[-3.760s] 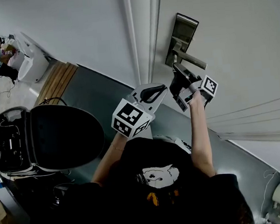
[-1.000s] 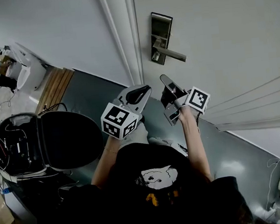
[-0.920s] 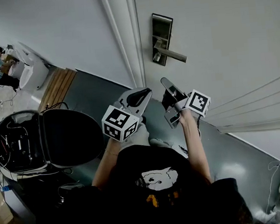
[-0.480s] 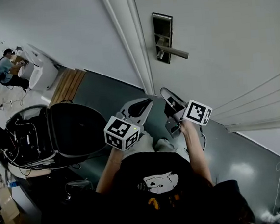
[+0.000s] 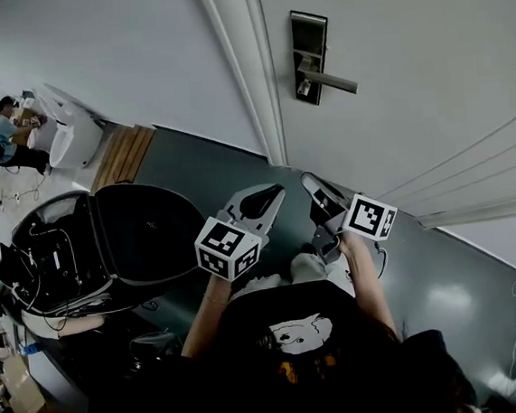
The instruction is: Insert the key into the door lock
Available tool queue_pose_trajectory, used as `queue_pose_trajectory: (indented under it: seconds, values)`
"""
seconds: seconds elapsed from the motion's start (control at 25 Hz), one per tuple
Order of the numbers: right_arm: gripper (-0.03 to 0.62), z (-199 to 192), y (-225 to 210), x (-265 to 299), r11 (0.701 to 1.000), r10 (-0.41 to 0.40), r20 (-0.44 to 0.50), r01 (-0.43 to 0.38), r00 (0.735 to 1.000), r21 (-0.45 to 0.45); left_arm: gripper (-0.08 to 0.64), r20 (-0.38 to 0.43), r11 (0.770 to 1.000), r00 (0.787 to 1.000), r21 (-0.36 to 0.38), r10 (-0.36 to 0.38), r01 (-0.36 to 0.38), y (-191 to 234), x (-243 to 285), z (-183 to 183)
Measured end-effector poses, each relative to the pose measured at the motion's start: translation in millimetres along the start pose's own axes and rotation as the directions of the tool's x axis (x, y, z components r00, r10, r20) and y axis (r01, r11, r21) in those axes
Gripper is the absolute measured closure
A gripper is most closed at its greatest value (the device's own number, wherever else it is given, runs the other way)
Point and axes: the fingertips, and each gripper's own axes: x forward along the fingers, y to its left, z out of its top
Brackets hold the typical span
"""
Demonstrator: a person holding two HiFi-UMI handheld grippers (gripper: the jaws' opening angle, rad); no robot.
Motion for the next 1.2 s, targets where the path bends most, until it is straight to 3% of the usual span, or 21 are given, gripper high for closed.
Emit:
queue_pose_trajectory:
  seconds: [0.2,0.56,0.88,1.2]
  values:
    - [0.568,-21,17,-3,0.998,-0.023,-0.022,0.021,1.000,-0.065,0.535,0.011,1.000,1.000,-0.002,-0.016,0.016,-5,-24,-2]
    - [0.568,-97,55,-3,0.991,-0.059,0.006,0.060,0.998,-0.122,0.535,0.051,0.999,0.998,-0.016,-0.042,0.043,5,-103,-22]
    - [0.572,-138,80,-23,0.921,-0.143,0.048,0.151,0.989,-0.358,0.535,0.061,0.995,0.994,-0.004,-0.095,0.095,-4,-141,-39]
    - [0.574,-153,107,-42,0.867,-0.135,0.092,0.163,0.987,-0.472,0.535,0.081,0.989,0.985,0.021,-0.151,0.149,-26,-160,-42]
